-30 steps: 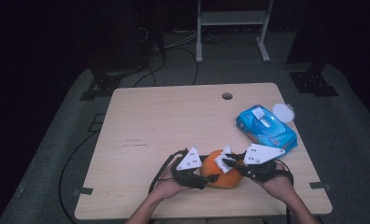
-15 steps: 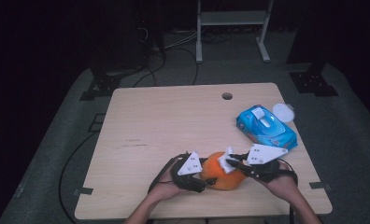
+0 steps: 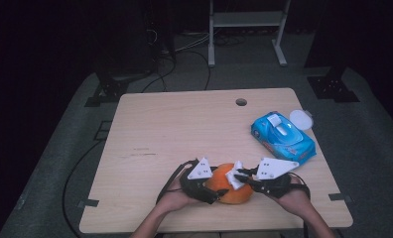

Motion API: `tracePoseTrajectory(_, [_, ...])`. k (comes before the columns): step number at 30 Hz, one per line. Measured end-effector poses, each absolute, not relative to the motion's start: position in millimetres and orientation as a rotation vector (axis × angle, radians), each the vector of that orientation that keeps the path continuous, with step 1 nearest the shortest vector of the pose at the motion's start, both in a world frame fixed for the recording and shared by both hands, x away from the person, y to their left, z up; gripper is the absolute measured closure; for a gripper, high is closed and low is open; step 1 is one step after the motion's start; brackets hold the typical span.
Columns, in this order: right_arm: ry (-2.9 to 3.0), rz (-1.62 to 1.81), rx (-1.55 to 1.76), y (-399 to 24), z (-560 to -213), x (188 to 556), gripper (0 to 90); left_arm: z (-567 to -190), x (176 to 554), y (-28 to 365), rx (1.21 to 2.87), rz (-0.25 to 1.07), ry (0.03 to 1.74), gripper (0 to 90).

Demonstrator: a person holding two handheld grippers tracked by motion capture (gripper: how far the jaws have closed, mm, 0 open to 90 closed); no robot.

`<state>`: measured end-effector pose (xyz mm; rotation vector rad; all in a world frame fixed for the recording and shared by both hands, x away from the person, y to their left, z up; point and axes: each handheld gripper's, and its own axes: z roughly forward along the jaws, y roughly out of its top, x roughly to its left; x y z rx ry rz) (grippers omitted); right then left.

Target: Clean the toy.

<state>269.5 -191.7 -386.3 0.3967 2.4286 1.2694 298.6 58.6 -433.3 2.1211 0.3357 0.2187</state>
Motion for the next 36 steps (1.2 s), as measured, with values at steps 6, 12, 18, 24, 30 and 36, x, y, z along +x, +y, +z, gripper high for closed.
tracePoseTrajectory(6, [2.423, 1.289, 0.514, -217.2, -396.4, 273.3, 80.0, -439.7, 305.2, 69.4, 2.102, 0.174, 0.381, 25.1])
tracePoseTrajectory(12, [2.436, 1.333, 0.549, -220.4, -399.6, 273.4, 79.9, -438.3, 298.2, 62.3, 2.125, 0.240, 0.327, 25.0])
tracePoseTrajectory(18, [2.420, 1.369, 0.500, -202.1, -394.1, 275.2, 79.9, -437.8, 296.1, 58.9, 2.131, 0.250, 0.311, 24.7])
tracePoseTrajectory(24, [2.451, 1.343, 0.550, -225.8, -402.8, 275.3, 79.9, -439.4, 300.1, 66.8, 2.122, 0.209, 0.321, 23.7])
tracePoseTrajectory(30, [2.459, 1.344, 0.575, -226.7, -407.7, 277.2, 79.9, -439.1, 298.8, 65.0, 2.137, 0.218, 0.316, 23.5])
tracePoseTrajectory(36, [2.434, 1.474, 0.545, -213.1, -397.5, 279.2, 79.9, -439.0, 295.1, 56.9, 2.131, 0.240, 0.309, 24.1])
